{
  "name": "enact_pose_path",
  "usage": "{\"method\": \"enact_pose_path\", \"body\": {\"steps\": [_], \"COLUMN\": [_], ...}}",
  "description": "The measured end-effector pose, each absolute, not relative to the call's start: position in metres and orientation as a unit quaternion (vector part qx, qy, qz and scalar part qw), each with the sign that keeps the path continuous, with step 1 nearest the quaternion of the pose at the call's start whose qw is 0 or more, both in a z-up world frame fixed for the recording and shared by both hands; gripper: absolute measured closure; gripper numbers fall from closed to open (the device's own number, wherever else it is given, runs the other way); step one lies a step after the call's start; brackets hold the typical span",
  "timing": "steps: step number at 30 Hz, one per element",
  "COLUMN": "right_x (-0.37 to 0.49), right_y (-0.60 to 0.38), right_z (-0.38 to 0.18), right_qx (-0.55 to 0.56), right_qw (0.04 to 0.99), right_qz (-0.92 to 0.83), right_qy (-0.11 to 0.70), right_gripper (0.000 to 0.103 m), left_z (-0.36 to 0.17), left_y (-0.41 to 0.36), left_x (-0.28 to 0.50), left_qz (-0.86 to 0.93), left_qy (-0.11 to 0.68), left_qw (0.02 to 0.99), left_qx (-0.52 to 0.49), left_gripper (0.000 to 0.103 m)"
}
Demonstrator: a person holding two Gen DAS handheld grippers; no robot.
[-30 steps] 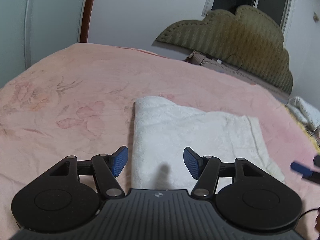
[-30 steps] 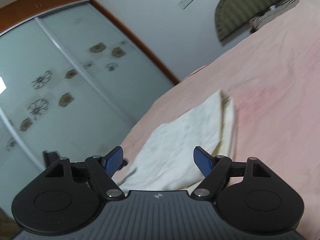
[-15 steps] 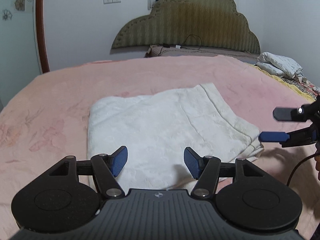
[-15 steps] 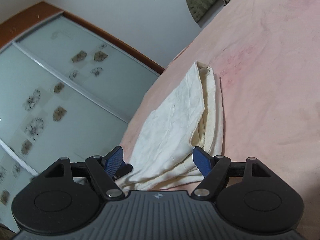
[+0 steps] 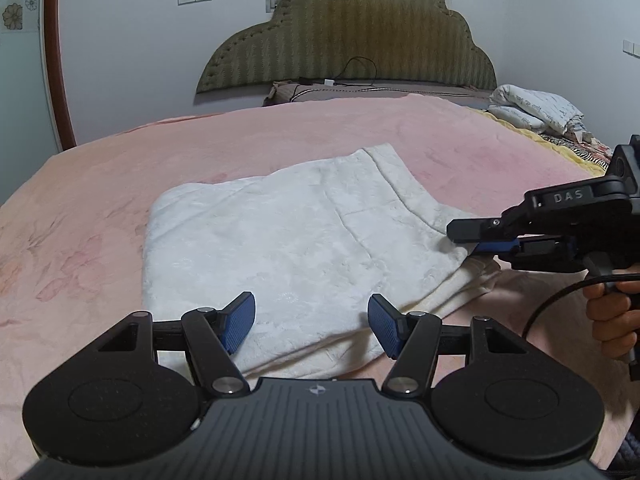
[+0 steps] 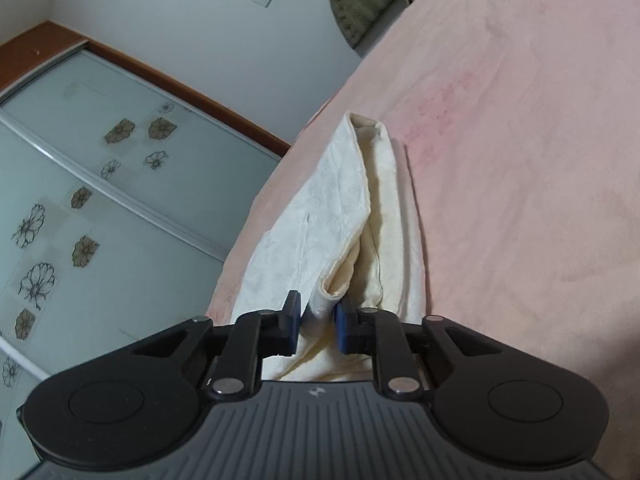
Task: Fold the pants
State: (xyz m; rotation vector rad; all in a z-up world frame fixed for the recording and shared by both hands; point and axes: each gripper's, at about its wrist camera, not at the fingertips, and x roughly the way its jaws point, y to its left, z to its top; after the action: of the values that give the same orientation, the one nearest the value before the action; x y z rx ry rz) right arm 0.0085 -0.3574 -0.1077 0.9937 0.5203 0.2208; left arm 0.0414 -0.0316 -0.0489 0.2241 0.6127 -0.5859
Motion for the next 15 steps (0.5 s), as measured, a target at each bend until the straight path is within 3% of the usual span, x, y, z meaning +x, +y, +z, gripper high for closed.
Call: {"method": "enact_pose_path", "body": {"steps": [11, 15], "right_x": [-0.006, -0.015], "right_y": [-0.359, -0.35], "right_z": [-0.099, -0.071], "right_qx": [0.44, 0.355], "right_qw": [0.853, 0.899], "right_qz": [0.076, 0.019], "right_qy": [0.27, 0.255], "right_gripper": [0.094, 0.092], "left_z": [-0.058, -0.052], "left_y": [-0.013, -0.011], "left_x": [0.059, 0.055], "left_qz": [-0.282, -0.294], "left_qy": [0.315, 0.303], "left_qw": [0.903, 0.903], "left_qx": [0.077, 0.084], "left_gripper": [0.034, 0.034]}}
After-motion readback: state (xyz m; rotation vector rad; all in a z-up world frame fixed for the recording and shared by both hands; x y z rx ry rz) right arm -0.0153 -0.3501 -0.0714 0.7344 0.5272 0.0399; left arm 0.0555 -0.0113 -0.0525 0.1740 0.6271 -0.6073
